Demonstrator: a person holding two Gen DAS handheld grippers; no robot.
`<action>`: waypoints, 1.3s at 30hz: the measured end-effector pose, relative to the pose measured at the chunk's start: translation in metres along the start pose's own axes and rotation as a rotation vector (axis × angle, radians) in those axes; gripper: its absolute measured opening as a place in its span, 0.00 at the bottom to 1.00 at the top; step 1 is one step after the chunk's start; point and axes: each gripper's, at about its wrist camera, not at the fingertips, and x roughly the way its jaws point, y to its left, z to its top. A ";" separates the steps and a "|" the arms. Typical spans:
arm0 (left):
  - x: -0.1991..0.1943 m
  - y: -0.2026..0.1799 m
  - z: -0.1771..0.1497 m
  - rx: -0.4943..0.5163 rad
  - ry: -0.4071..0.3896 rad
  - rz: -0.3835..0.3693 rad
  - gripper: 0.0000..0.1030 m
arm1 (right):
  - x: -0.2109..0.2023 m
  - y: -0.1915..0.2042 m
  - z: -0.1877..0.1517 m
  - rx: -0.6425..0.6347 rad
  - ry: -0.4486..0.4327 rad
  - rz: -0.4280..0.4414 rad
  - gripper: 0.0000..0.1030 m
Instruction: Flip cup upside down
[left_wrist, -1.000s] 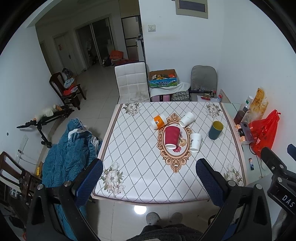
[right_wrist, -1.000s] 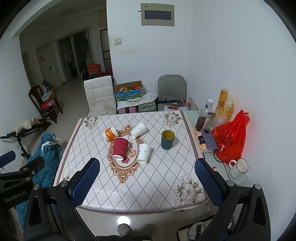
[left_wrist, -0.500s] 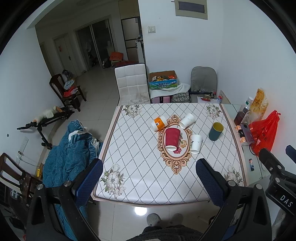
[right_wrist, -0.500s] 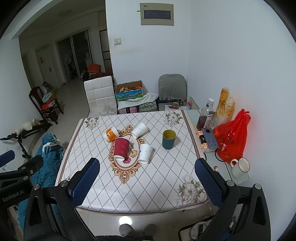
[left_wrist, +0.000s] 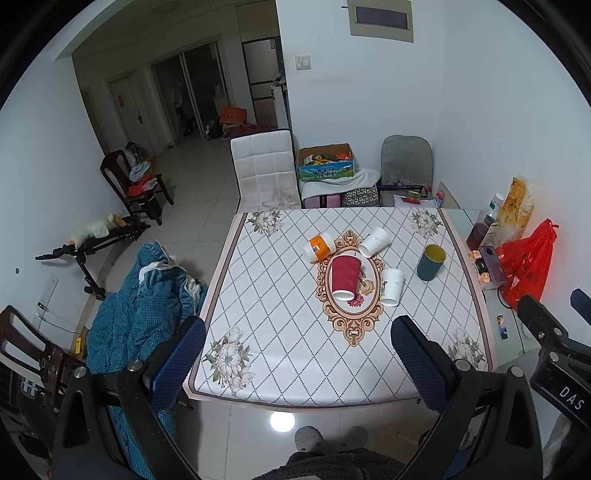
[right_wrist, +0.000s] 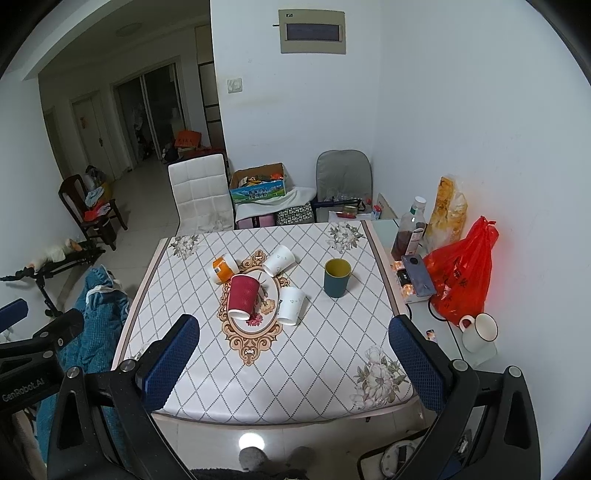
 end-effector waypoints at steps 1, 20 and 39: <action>0.000 0.000 0.001 0.001 -0.002 0.000 1.00 | 0.000 0.001 0.000 0.001 -0.001 0.000 1.00; -0.006 0.004 -0.019 0.034 -0.013 -0.046 1.00 | -0.007 0.004 -0.012 0.043 0.006 -0.020 1.00; 0.127 -0.028 -0.036 0.132 0.206 -0.038 1.00 | 0.143 -0.040 -0.075 0.151 0.320 -0.157 1.00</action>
